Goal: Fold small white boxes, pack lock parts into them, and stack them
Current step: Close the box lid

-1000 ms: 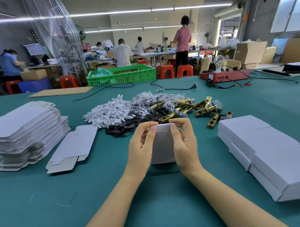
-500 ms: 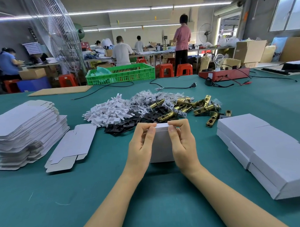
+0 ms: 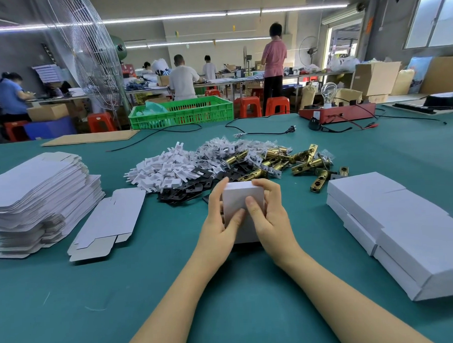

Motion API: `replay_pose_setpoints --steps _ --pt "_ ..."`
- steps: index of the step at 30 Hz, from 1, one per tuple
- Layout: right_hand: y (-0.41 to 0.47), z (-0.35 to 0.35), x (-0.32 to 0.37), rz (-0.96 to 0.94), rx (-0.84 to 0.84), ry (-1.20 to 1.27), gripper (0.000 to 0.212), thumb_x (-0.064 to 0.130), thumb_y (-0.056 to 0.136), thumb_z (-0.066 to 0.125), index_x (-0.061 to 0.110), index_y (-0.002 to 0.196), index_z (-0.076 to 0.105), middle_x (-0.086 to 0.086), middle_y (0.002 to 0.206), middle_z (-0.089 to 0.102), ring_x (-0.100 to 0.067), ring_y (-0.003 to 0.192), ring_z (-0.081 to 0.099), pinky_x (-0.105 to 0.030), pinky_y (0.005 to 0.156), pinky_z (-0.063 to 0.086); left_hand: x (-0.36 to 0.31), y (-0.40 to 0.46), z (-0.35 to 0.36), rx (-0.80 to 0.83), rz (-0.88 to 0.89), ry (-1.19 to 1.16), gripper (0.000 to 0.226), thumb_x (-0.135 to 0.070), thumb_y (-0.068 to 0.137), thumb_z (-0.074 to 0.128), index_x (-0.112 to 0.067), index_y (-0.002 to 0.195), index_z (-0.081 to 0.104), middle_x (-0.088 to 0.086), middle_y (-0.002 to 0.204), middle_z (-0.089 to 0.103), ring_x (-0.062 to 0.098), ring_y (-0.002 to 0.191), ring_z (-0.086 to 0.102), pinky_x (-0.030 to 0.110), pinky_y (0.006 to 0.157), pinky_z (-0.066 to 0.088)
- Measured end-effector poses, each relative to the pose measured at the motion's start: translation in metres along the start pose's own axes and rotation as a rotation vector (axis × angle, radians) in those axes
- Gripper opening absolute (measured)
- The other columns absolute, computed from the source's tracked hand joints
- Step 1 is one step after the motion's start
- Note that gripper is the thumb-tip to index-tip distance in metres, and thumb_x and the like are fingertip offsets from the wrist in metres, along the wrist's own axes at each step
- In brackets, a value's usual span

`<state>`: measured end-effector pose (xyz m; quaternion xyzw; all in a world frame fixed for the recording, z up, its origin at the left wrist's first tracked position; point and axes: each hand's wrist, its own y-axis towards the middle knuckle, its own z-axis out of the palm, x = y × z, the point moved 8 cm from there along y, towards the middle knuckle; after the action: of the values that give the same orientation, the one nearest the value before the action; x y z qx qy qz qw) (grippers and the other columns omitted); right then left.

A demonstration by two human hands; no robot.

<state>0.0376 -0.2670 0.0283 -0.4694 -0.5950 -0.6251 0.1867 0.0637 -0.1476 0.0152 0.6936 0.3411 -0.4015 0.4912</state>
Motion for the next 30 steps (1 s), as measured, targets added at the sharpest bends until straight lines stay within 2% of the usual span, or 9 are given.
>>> replay_pose_setpoints --steps 3,5,7,10,14,17,21,25,30 --pt "0.005 0.006 -0.019 0.209 0.089 0.141 0.049 0.024 0.097 0.055 0.059 0.123 0.033 0.003 0.098 0.063 -0.008 0.086 0.064 -0.022 0.074 0.053 0.014 0.003 -0.003 -0.006 -0.157 0.007 0.069 -0.020 0.095 0.062 -0.059 0.134 0.021 -0.001 0.121 0.061 0.017 0.107 0.065 0.038 0.091 0.055" --pt "0.006 0.001 -0.031 0.361 0.073 0.206 0.050 0.023 0.096 0.057 0.050 0.131 0.036 -0.009 0.103 0.064 -0.024 0.091 0.067 -0.039 0.079 0.057 0.020 0.005 -0.006 -0.037 -0.204 -0.005 0.055 -0.018 0.095 0.062 -0.040 0.138 0.035 0.003 0.115 0.066 0.020 0.103 0.066 0.042 0.092 0.055" --pt "0.008 -0.003 -0.038 0.440 0.081 0.177 0.051 0.027 0.093 0.060 0.036 0.138 0.037 -0.008 0.109 0.061 -0.024 0.094 0.066 -0.039 0.079 0.057 0.021 0.005 -0.007 -0.065 -0.225 -0.018 0.044 -0.018 0.095 0.063 -0.032 0.132 0.046 0.006 0.107 0.069 0.023 0.096 0.069 0.042 0.087 0.056" --pt "0.013 -0.003 -0.029 0.356 0.201 -0.094 0.077 0.042 0.082 0.072 0.030 0.144 0.028 0.000 0.136 0.040 -0.016 0.119 0.051 -0.034 0.099 0.047 0.024 0.005 -0.014 -0.149 -0.256 -0.030 0.026 -0.019 0.092 0.065 -0.035 0.111 0.057 0.011 0.093 0.071 0.021 0.080 0.067 0.036 0.075 0.052" --pt "0.015 0.014 -0.004 0.090 0.606 -0.443 0.120 0.055 0.063 0.083 0.034 0.152 0.005 0.012 0.153 0.010 -0.001 0.140 0.006 -0.026 0.114 0.008 0.029 0.006 -0.019 -0.153 -0.307 -0.058 0.014 -0.031 0.076 0.070 -0.030 0.090 0.066 0.001 0.076 0.071 0.015 0.068 0.060 0.033 0.068 0.045" --pt "0.004 0.017 -0.011 0.145 0.827 -0.615 0.103 0.058 0.062 0.081 0.047 0.142 0.019 0.004 0.139 0.028 -0.015 0.133 0.025 -0.034 0.111 0.029 0.028 0.006 -0.015 -0.106 -0.326 -0.008 0.024 -0.037 0.066 0.065 -0.027 0.087 0.070 -0.007 0.079 0.072 0.013 0.071 0.061 0.031 0.068 0.046" --pt "0.006 0.017 -0.008 0.137 0.732 -0.700 0.088 0.052 0.063 0.079 0.038 0.135 0.030 -0.002 0.115 0.037 -0.022 0.113 0.039 -0.035 0.093 0.044 0.029 0.005 -0.013 -0.084 -0.331 -0.013 0.023 -0.038 0.073 0.061 -0.023 0.088 0.072 -0.005 0.082 0.071 0.016 0.076 0.059 0.032 0.070 0.045" --pt "0.014 0.006 -0.003 0.182 0.680 -0.777 0.092 0.057 0.064 0.076 0.034 0.139 0.029 -0.004 0.117 0.038 -0.028 0.116 0.039 -0.041 0.095 0.044 0.032 0.004 -0.006 -0.041 -0.370 -0.060 0.031 -0.038 0.101 0.049 -0.017 0.094 0.071 0.007 0.079 0.067 0.017 0.064 0.060 0.031 0.058 0.051" --pt "0.050 -0.056 0.036 0.248 0.414 -0.786 0.097 0.057 0.058 0.080 0.023 0.131 0.027 -0.008 0.119 0.043 -0.029 0.107 0.047 -0.042 0.086 0.048 0.031 0.003 -0.002 -0.037 -0.414 -0.170 0.036 -0.040 0.101 0.046 -0.009 0.099 0.064 0.006 0.068 0.069 0.021 0.053 0.064 0.027 0.048 0.052"
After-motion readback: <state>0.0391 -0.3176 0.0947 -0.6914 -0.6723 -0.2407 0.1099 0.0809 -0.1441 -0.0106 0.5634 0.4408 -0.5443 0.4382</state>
